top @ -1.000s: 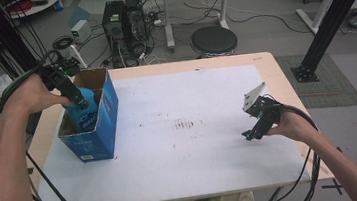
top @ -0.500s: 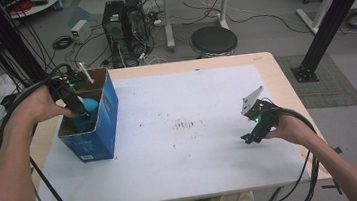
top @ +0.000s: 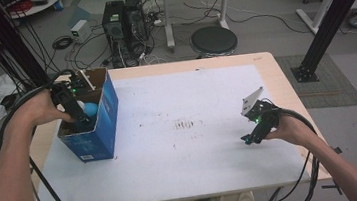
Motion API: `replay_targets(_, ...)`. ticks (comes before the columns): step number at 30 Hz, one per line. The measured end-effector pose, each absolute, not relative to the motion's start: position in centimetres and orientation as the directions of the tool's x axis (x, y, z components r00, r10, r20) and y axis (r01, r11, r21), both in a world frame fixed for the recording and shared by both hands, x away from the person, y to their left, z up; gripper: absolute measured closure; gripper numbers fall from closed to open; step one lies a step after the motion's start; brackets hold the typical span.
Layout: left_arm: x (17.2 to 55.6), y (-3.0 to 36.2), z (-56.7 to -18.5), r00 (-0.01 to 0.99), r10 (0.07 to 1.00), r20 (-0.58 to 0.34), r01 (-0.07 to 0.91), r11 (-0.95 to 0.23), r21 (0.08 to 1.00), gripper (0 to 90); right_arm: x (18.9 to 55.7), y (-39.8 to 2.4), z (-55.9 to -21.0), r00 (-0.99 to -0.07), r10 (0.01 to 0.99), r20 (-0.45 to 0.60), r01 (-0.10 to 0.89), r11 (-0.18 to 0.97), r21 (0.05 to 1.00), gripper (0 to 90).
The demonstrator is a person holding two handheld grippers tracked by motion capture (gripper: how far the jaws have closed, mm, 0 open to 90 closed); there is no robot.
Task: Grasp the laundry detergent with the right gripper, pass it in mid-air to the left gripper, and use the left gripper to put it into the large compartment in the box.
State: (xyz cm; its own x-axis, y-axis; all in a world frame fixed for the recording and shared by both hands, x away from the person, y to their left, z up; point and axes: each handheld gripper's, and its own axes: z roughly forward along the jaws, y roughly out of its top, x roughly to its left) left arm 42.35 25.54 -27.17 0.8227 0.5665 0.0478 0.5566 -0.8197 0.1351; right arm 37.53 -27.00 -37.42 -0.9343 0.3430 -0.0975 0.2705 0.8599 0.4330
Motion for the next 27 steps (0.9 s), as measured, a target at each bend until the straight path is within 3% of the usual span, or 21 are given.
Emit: replay_targets(27,42.21,25.28,-27.35,0.809,0.587,0.044,0.578,-0.806,0.128,33.6,37.30,-26.80,-37.72,-0.933,0.347,-0.097,0.275,0.859,0.432,11.9)
